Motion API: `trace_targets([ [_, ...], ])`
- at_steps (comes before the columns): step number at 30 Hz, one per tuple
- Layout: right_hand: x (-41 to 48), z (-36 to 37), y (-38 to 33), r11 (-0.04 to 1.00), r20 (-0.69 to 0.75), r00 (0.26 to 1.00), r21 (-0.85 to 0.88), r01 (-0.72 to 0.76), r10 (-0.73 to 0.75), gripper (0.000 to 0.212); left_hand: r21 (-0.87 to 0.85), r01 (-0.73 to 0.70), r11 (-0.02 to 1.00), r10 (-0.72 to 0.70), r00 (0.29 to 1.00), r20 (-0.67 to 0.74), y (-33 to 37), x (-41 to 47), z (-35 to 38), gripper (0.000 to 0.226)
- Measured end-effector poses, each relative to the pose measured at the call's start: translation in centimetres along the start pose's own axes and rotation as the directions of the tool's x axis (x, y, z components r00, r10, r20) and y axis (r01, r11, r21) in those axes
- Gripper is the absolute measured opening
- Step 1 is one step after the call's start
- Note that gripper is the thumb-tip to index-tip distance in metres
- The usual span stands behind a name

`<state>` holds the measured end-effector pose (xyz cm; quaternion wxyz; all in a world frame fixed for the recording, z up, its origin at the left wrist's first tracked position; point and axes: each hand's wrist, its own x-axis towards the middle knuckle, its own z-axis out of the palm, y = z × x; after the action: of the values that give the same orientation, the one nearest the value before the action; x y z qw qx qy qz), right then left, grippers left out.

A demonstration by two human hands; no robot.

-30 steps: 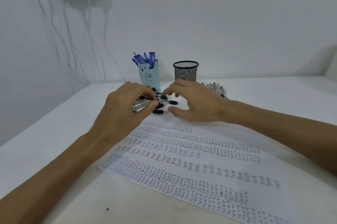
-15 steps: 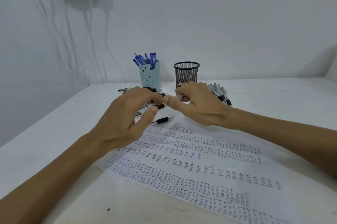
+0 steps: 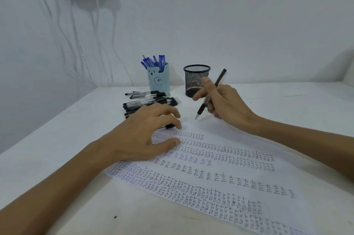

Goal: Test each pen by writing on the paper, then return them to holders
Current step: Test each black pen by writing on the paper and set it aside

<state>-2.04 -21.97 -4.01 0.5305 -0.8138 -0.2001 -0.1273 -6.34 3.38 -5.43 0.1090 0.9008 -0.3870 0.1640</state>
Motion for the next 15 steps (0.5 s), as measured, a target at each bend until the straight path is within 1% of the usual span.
trace_targets([
  [2, -0.3, -0.3, 0.4, 0.975, 0.052, 0.989, 0.169, -0.143, 0.136, 0.067, -0.018, -0.007, 1.000, 0.008, 0.999, 0.045, 0.2, 0.0, -0.1, 0.041],
  [3, -0.5, -0.3, 0.6, 0.952, 0.085, 0.980, 0.235, -0.197, 0.182, 0.066, -0.023, -0.008, 1.000, 0.010, 0.997, 0.076, 0.3, 0.0, -0.2, 0.043],
  [5, -0.8, -0.3, 1.0, 0.921, 0.133, 0.963, 0.286, -0.265, 0.235, 0.053, -0.038, -0.003, 0.999, 0.007, 0.993, 0.119, 0.3, 0.0, -0.2, 0.047],
  [7, -0.9, -0.5, 1.3, 0.925, 0.133, 0.962, 0.271, -0.266, 0.238, 0.032, -0.061, 0.002, 0.998, 0.007, 0.990, 0.138, 0.3, -0.1, -0.2, 0.049],
  [8, -0.9, -0.6, 1.4, 0.935, 0.125, 0.967, 0.251, -0.249, 0.224, 0.025, -0.069, 0.003, 0.998, 0.007, 0.989, 0.146, 0.3, -0.1, -0.2, 0.050],
  [11, -1.1, -0.5, 1.5, 0.953, 0.166, 0.969, 0.211, -0.217, 0.184, 0.023, -0.050, -0.005, 0.999, 0.013, 0.987, 0.160, 0.4, -0.1, -0.1, 0.051],
  [15, -1.5, -0.4, 1.1, 0.962, 0.231, 0.958, 0.173, -0.211, 0.168, 0.030, -0.032, -0.015, 0.999, 0.021, 0.983, 0.182, 0.7, 0.0, 0.0, 0.049],
])
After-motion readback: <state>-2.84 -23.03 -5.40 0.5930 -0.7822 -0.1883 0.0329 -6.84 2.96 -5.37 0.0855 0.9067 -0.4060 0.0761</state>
